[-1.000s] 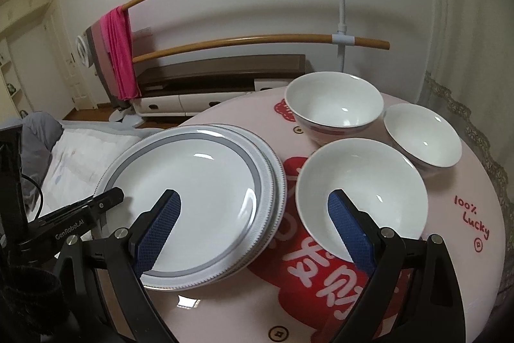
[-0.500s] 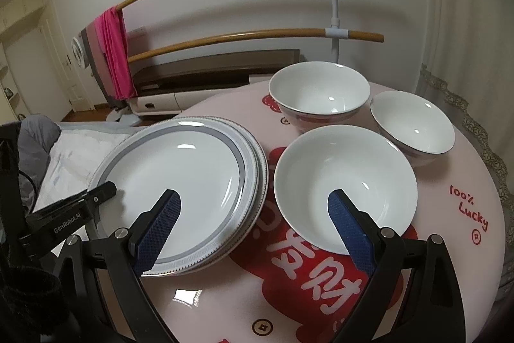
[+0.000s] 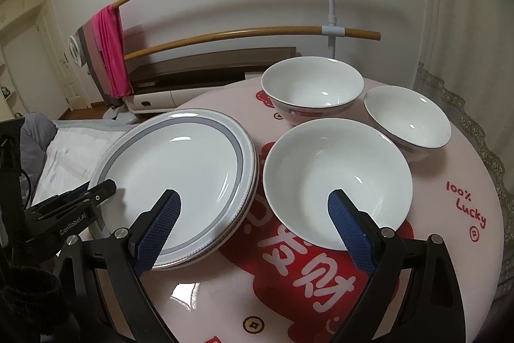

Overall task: Organize plates and bowls
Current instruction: 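Move both tools to the white bowls and close the right gripper on a bowl rim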

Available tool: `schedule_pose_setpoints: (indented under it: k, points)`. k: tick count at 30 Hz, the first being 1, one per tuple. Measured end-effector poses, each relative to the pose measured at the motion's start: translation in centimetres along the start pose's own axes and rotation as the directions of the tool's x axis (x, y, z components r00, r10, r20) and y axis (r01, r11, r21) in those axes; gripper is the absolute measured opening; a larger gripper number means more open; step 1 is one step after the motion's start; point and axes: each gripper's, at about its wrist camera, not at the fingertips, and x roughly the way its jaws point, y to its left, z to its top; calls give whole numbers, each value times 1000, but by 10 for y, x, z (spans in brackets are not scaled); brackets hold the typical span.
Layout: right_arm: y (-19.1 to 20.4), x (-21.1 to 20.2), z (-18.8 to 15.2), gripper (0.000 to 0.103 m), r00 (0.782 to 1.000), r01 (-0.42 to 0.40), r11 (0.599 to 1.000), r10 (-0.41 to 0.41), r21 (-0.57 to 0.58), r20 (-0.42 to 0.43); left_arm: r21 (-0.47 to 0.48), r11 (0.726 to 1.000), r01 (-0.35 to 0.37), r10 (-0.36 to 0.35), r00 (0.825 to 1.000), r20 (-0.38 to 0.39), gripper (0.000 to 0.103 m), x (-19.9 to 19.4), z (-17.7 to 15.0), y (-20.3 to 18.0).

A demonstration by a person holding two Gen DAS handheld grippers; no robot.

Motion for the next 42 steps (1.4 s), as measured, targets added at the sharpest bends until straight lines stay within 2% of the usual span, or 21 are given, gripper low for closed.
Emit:
schedule_pose_setpoints:
  k: [8, 12, 15, 21, 27, 29, 31, 35, 37, 42]
  points:
    - [-6, -5, -2, 94, 1000, -4, 1000, 4, 10, 1, -40, 999, 15, -16, 1000, -18, 28, -4, 2, 8]
    - [-11, -12, -5, 94, 1000, -6, 1000, 6, 17, 10, -41, 999, 14, -14, 1000, 0, 42, -20, 0, 5]
    - [-16, -21, -7, 94, 1000, -3, 1000, 3, 29, 19, -28, 999, 32, -31, 999, 28, 46, -36, -1, -2]
    - [-31, -43, -13, 94, 999, 2, 999, -4, 52, 45, 17, 995, 101, -102, 992, 79, 50, -66, -10, -23]
    - [-52, -69, -19, 94, 997, 13, 997, -19, 76, 77, 67, 985, 159, -165, 982, 94, 53, -84, -23, -41]
    - [-58, -75, -19, 94, 996, 16, 996, -23, 84, 87, 81, 981, 176, -184, 978, 96, 56, -90, -27, -47]
    - [-68, -85, -21, 94, 994, 21, 995, -31, 98, 102, 90, 975, 202, -211, 972, 101, 63, -96, -30, -53]
    - [-86, -98, -26, 94, 992, 26, 992, -41, 125, 117, 114, 964, 240, -251, 963, 95, 67, -105, -32, -68]
    - [-96, -102, -27, 94, 992, 26, 990, -43, 139, 121, 126, 959, 255, -266, 960, 88, 74, -106, -33, -76]
    - [-120, -99, -28, 94, 993, 24, 984, -45, 174, 113, 143, 947, 289, -298, 954, 44, 75, -96, -29, -95]
